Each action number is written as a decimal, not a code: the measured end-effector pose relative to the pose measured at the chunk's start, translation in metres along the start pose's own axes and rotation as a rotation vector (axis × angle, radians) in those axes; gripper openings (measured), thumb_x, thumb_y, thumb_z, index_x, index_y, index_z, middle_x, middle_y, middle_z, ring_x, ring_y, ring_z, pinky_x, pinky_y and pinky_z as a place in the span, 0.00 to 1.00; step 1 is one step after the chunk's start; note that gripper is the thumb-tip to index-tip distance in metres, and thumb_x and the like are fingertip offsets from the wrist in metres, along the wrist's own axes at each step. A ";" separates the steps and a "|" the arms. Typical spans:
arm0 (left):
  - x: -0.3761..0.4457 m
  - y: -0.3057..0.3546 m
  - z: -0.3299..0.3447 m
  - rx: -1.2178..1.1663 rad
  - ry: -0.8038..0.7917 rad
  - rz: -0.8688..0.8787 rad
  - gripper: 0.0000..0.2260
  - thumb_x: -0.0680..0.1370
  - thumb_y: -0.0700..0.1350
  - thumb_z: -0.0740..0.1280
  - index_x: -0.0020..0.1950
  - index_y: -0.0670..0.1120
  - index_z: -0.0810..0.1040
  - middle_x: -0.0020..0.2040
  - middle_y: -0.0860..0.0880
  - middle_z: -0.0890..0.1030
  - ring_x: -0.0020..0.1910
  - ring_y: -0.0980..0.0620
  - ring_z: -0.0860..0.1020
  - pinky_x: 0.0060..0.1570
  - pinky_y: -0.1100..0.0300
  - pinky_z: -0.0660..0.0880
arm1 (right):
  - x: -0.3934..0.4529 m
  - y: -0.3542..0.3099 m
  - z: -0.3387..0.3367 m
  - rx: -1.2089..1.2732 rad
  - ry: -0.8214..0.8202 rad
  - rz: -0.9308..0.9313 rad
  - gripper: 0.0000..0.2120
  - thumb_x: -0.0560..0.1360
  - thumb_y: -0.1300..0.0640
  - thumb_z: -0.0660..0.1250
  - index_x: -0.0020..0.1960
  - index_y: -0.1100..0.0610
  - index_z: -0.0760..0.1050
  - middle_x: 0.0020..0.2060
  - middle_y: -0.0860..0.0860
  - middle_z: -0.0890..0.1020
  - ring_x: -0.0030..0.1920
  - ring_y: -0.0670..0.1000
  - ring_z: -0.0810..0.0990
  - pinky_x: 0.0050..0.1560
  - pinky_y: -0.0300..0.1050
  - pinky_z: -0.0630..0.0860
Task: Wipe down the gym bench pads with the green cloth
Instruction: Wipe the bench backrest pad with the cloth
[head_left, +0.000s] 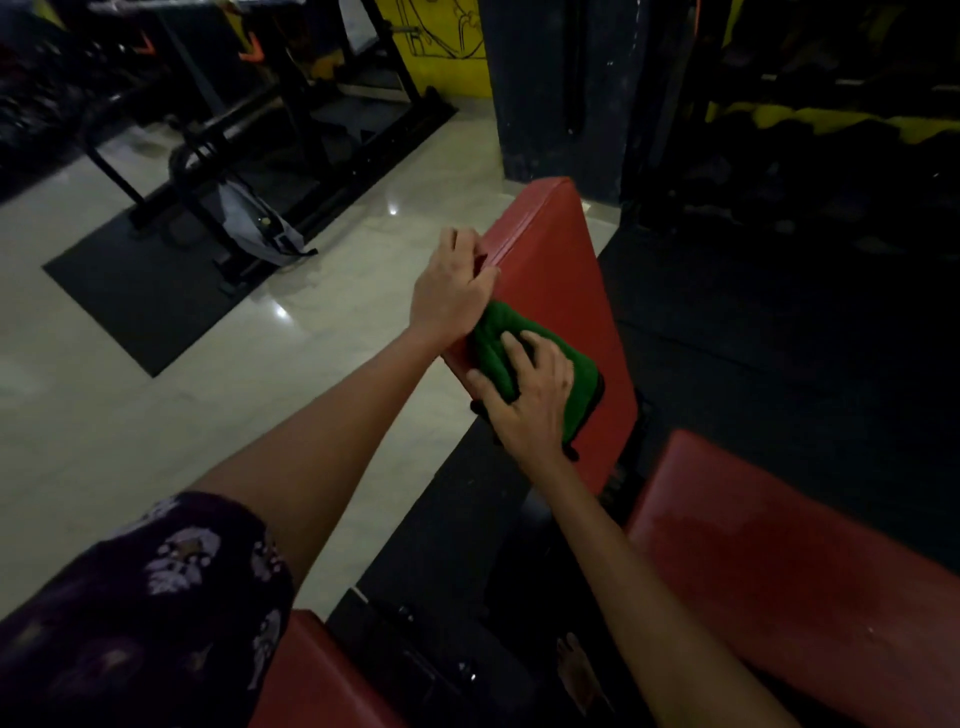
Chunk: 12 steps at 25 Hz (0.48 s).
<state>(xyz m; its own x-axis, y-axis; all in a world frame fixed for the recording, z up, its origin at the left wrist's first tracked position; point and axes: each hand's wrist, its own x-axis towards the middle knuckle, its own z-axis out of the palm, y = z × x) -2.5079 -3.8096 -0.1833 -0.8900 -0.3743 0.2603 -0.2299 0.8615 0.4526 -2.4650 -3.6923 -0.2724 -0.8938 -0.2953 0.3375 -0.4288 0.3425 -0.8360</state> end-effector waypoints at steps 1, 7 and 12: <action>0.000 -0.002 0.001 -0.006 -0.004 0.024 0.11 0.77 0.47 0.61 0.57 0.43 0.71 0.56 0.47 0.72 0.51 0.48 0.73 0.50 0.54 0.69 | -0.006 0.007 0.004 -0.035 -0.080 0.021 0.34 0.69 0.35 0.60 0.71 0.52 0.68 0.70 0.54 0.67 0.74 0.59 0.57 0.70 0.66 0.46; 0.001 -0.004 0.002 -0.084 0.030 0.018 0.15 0.80 0.51 0.58 0.65 0.51 0.74 0.62 0.54 0.76 0.60 0.54 0.74 0.58 0.58 0.68 | 0.010 0.042 0.016 -0.140 0.057 -0.069 0.29 0.75 0.33 0.52 0.70 0.47 0.66 0.70 0.56 0.67 0.65 0.59 0.66 0.60 0.54 0.65; 0.001 0.000 -0.004 0.103 -0.099 0.085 0.19 0.82 0.50 0.57 0.73 0.52 0.66 0.73 0.56 0.66 0.71 0.57 0.62 0.66 0.60 0.60 | 0.008 0.049 0.023 0.255 0.296 0.498 0.28 0.75 0.42 0.63 0.64 0.63 0.71 0.61 0.57 0.71 0.56 0.56 0.74 0.55 0.51 0.73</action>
<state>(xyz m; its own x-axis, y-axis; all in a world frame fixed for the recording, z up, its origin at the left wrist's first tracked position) -2.5076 -3.8117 -0.1801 -0.9414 -0.2670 0.2063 -0.1865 0.9213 0.3413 -2.4905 -3.6982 -0.3202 -0.9923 0.1161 -0.0436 0.0600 0.1411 -0.9882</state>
